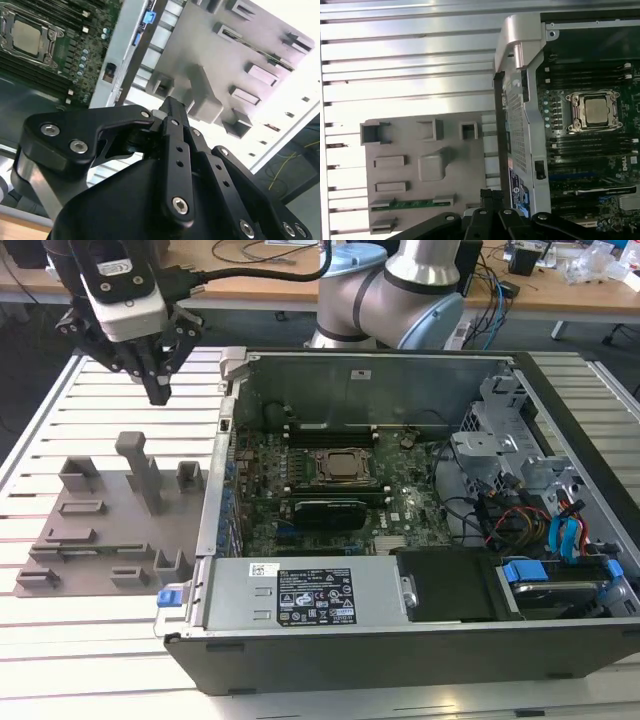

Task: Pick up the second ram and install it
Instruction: 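Reach for the second ram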

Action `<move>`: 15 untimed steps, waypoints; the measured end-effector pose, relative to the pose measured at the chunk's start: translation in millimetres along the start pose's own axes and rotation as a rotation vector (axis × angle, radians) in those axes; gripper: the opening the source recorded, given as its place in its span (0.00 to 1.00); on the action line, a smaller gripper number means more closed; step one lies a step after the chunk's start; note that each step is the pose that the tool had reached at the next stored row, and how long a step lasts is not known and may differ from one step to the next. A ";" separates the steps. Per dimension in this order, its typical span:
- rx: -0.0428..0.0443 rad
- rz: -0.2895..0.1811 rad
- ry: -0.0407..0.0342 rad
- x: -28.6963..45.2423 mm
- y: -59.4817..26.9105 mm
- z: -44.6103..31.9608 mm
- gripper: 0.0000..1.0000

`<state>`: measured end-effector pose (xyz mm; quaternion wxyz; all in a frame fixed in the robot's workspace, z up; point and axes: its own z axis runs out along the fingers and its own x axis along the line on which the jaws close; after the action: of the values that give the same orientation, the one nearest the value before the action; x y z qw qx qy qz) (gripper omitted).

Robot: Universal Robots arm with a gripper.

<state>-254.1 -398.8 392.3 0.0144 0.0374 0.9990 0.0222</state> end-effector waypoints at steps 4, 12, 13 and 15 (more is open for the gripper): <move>0.0000 0.000 0.0000 13.7 -1.1 0.6 0.10; 0.0000 0.000 -0.0001 39.1 -19.4 3.7 0.10; 0.0000 0.000 -0.0001 45.2 -22.0 3.9 0.10; 0.0000 0.000 0.0000 57.4 -25.8 4.6 0.10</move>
<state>-313.1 -420.0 385.0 0.0144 0.0373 0.9990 0.0222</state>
